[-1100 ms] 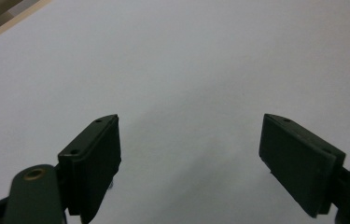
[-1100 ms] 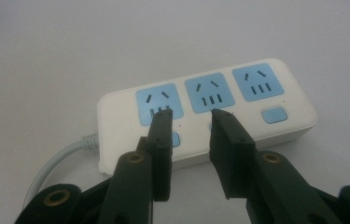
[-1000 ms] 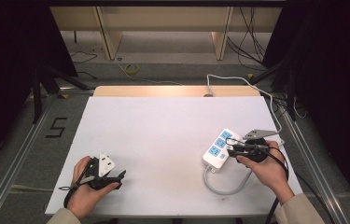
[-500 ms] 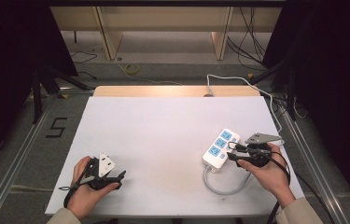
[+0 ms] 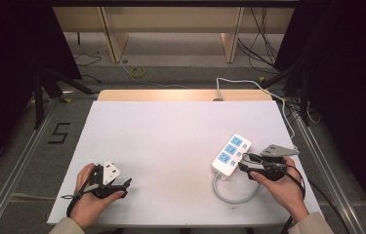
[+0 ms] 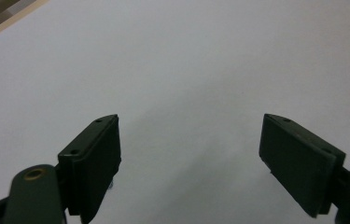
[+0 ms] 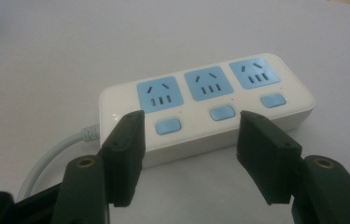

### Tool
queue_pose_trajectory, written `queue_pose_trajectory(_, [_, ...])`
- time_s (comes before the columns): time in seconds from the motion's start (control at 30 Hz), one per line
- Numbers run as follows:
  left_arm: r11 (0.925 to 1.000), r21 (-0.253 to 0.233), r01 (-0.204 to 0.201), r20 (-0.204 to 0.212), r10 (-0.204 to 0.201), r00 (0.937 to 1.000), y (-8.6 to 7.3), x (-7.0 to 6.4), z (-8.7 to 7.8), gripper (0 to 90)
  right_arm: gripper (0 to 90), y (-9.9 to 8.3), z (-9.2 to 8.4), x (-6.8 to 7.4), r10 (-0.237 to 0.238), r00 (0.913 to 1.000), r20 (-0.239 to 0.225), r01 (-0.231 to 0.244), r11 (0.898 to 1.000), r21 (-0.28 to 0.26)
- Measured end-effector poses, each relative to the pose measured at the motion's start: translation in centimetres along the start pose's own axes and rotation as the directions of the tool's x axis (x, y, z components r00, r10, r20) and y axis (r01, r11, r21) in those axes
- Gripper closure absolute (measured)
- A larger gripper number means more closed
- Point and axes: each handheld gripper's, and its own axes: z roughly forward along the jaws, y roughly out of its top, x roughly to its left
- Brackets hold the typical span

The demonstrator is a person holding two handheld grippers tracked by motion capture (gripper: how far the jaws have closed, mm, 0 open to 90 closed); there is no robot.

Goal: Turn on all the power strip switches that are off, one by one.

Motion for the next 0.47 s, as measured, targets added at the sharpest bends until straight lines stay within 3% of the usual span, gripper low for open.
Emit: queue_pose_trajectory(0.47, [1.0000, 0.007, -0.001, 0.008, 0.000, 1.0000, 0.02, -0.05, 0.31, 20.4, 40.5, -0.35, -0.17, -0.19, 0.008, 0.9999, 0.010, -0.007, 1.000, -0.028])
